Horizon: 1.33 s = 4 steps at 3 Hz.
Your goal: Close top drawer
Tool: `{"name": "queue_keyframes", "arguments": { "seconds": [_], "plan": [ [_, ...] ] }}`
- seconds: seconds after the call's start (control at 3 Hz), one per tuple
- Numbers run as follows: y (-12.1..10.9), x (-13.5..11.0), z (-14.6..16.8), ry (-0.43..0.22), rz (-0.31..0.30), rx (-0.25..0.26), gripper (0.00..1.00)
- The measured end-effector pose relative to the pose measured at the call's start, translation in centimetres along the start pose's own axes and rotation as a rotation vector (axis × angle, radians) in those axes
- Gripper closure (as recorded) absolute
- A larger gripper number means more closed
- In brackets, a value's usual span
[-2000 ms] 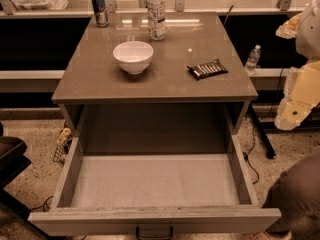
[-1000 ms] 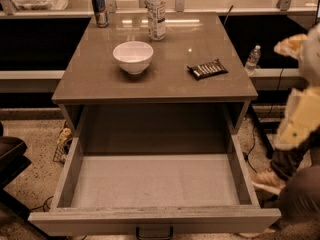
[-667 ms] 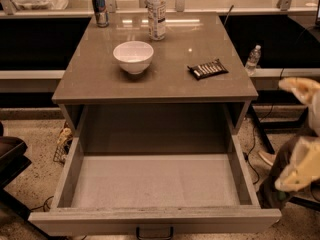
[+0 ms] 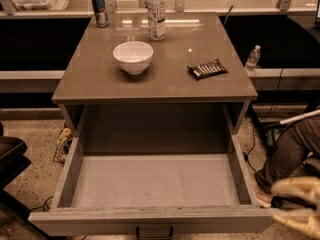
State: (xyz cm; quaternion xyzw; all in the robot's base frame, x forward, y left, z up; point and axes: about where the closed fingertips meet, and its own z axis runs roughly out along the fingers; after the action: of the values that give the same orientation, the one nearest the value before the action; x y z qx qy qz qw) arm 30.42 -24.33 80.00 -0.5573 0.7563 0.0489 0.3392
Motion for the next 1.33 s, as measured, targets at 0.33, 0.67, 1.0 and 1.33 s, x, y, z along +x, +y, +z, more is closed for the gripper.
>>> {"name": "queue_keyframes", "arguments": {
  "seconds": [0.33,0.67,1.0,1.33],
  "plan": [
    [4.1,2.6,2.3,-0.037,0.050,-0.034,0.80],
    [8.5,4.1,4.6,-0.075,0.095,-0.065,1.00],
    [8.4,4.0,4.9,-0.081,0.096,-0.067,1.00],
    [8.4,4.2,7.5,-0.125,0.112,-0.089,1.00]
  ]
}}
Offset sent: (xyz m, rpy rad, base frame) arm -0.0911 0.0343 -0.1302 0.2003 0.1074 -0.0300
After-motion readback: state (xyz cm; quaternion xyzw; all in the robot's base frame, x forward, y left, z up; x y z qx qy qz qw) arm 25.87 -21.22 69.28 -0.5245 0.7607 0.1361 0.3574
